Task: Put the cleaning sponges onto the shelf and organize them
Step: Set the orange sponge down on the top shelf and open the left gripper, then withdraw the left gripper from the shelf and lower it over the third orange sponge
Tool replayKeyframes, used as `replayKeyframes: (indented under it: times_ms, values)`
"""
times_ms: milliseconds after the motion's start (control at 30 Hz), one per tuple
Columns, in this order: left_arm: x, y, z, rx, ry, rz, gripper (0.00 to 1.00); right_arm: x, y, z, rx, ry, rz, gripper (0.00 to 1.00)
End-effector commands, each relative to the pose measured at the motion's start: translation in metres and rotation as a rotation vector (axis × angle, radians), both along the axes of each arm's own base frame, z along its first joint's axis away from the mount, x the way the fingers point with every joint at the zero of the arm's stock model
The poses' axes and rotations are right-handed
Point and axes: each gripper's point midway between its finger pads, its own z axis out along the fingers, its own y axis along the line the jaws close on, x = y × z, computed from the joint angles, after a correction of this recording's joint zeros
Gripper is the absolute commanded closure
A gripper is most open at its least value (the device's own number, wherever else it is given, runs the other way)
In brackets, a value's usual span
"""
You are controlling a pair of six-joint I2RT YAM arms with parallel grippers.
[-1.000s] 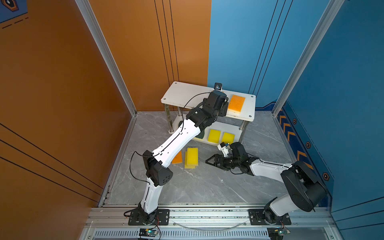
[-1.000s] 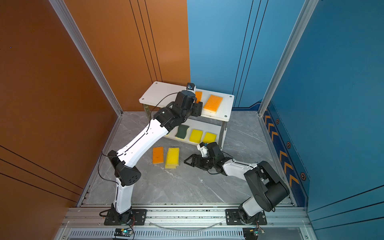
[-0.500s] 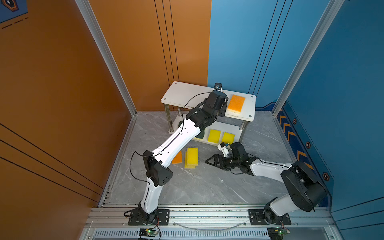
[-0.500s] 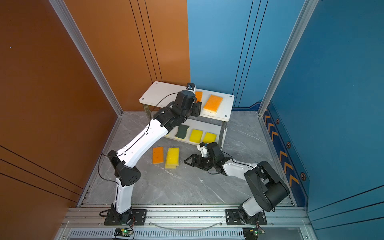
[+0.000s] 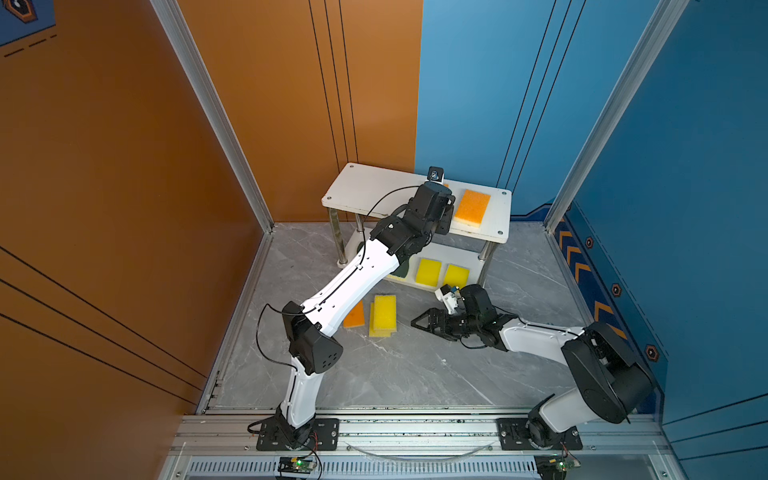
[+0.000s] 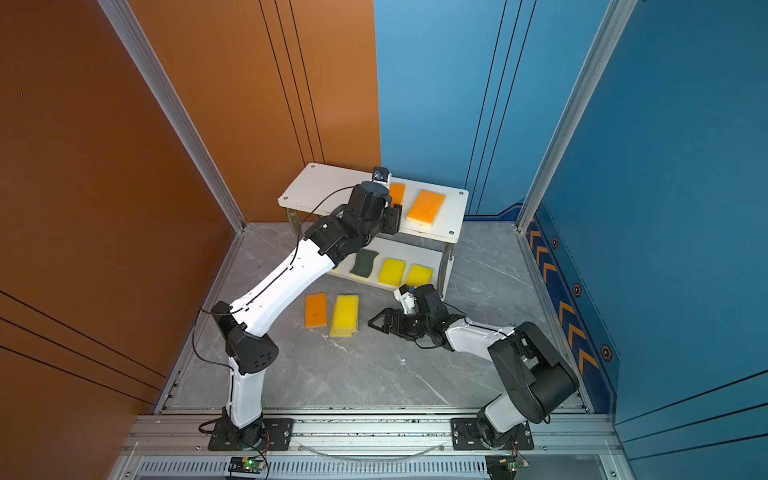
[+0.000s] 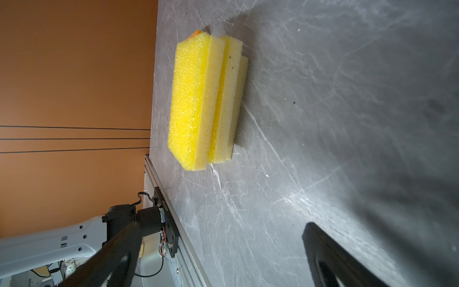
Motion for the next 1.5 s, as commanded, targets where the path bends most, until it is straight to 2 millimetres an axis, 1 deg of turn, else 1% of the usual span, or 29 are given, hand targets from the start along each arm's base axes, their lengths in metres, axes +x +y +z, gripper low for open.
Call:
replayKeyframes:
  times_ms: [0, 167, 833, 1133, 1167, 1200, 1233, 1467]
  values:
    - [-0.01, 0.007, 0.011, -0.014, -0.004, -0.012, 0.36, 0.0, -0.004, -0.003, -0.019, -0.008, -0.009, 0.0]
    - [-0.013, 0.008, 0.011, -0.018, -0.003, -0.014, 0.36, -0.001, -0.002, -0.003, -0.016, -0.005, -0.007, 0.0]
    - [-0.026, -0.006, 0.005, -0.013, 0.012, -0.062, 0.36, -0.002, -0.003, -0.003, -0.017, -0.008, -0.008, 0.0]
    - [-0.032, -0.002, 0.004, -0.021, 0.008, -0.066, 0.36, -0.002, -0.002, -0.005, -0.018, -0.005, -0.006, 0.0]
    - [-0.032, -0.002, 0.003, -0.021, 0.008, -0.065, 0.34, -0.002, -0.002, -0.005, -0.018, -0.004, -0.008, 0.0]
    - [-0.033, -0.001, 0.004, -0.021, 0.004, -0.06, 0.28, -0.002, -0.002, -0.005, -0.017, -0.005, -0.005, 0.0]
    - [-0.033, 0.0, 0.004, -0.019, 0.003, -0.057, 0.26, -0.002, -0.002, -0.005, -0.018, -0.005, -0.005, 0.0]
    - [-0.033, 0.001, 0.008, -0.021, -0.012, -0.053, 0.24, -0.002, -0.002, -0.006, -0.019, -0.004, -0.006, 0.0]
